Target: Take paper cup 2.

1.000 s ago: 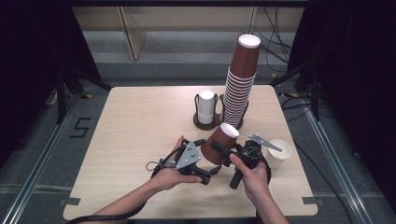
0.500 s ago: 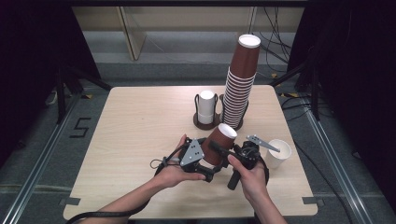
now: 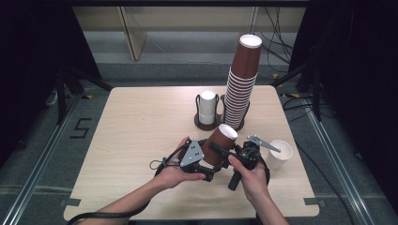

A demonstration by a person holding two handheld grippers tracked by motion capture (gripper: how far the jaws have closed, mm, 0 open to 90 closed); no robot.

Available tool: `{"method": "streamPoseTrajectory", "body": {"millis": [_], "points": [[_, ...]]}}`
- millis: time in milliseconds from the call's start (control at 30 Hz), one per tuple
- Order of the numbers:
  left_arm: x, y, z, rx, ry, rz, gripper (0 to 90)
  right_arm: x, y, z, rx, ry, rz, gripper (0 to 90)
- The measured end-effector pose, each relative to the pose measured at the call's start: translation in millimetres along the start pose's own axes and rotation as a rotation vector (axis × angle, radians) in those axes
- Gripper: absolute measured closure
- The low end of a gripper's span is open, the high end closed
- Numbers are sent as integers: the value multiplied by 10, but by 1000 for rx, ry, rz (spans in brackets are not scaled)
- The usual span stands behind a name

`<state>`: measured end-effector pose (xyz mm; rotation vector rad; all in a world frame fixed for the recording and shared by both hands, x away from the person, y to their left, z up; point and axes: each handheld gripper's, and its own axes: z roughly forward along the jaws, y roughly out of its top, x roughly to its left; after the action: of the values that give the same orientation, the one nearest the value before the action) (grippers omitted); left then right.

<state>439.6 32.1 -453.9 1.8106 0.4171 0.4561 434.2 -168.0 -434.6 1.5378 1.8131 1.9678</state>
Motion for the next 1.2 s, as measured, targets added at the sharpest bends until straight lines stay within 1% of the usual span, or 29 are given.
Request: {"method": "streamPoseTrajectory", "body": {"millis": [100,133,167,200,267,300,333,367,400,433,500,533,600,633,667,700,800,867,900,933,1000,1067,1100,1133,1167,1200], "points": [[5,7,-17,5,2,5,85,13,3,2,0,6,-3,137],[6,10,-20,4,1,2,87,15,5,4,5,-2,-3,135],[7,10,-20,1,-1,4,89,13,3,7,-1,14,-10,133],[7,11,-22,2,-2,8,91,22,6,4,7,-5,-12,129],[2,15,-30,5,-1,12,95,21,5,3,5,5,-10,122],[1,16,-31,5,-1,13,96,27,5,2,10,0,-4,114],[0,18,-33,3,0,11,97,21,2,5,7,1,-18,105],[1,20,-34,3,1,9,98,24,-5,8,9,4,-10,84],[4,21,-37,3,1,10,99,29,-7,0,18,-5,-3,70],[6,23,-40,4,1,12,100,22,-12,5,22,1,-6,65],[7,27,-46,5,-3,16,102,15,-20,18,19,-1,-19,57],[8,27,-47,5,-2,19,103,26,-20,15,33,-8,-11,53],[15,28,-54,9,-1,23,104,37,-19,15,30,-7,-4,41],[18,28,-59,13,-1,24,104,59,-16,2,40,-5,22,37],[19,28,-64,13,1,24,105,48,-11,-1,38,-3,5,29],[21,27,-68,11,3,25,105,23,-9,10,19,9,-29,24],[26,26,-86,10,7,24,105,36,3,-8,21,16,-31,9],[31,27,-99,14,6,26,106,44,11,-21,26,7,-32,4],[34,26,-105,16,8,29,106,52,13,-27,31,14,-26,4],[37,26,-110,18,9,30,105,51,13,-25,30,13,-35,4],[48,24,-122,24,12,32,106,62,10,-35,37,26,-33,4],[53,23,-128,18,14,28,105,66,10,-40,40,20,-28,4],[58,26,-136,15,13,27,106,58,9,-42,38,23,-39,4],[60,30,-145,21,13,30,106,57,5,-49,41,26,-40,4],[58,33,-150,19,13,32,106,69,0,-57,48,24,-26,4],[55,36,-156,21,12,35,106,54,-5,-59,47,32,-48,4]]}}
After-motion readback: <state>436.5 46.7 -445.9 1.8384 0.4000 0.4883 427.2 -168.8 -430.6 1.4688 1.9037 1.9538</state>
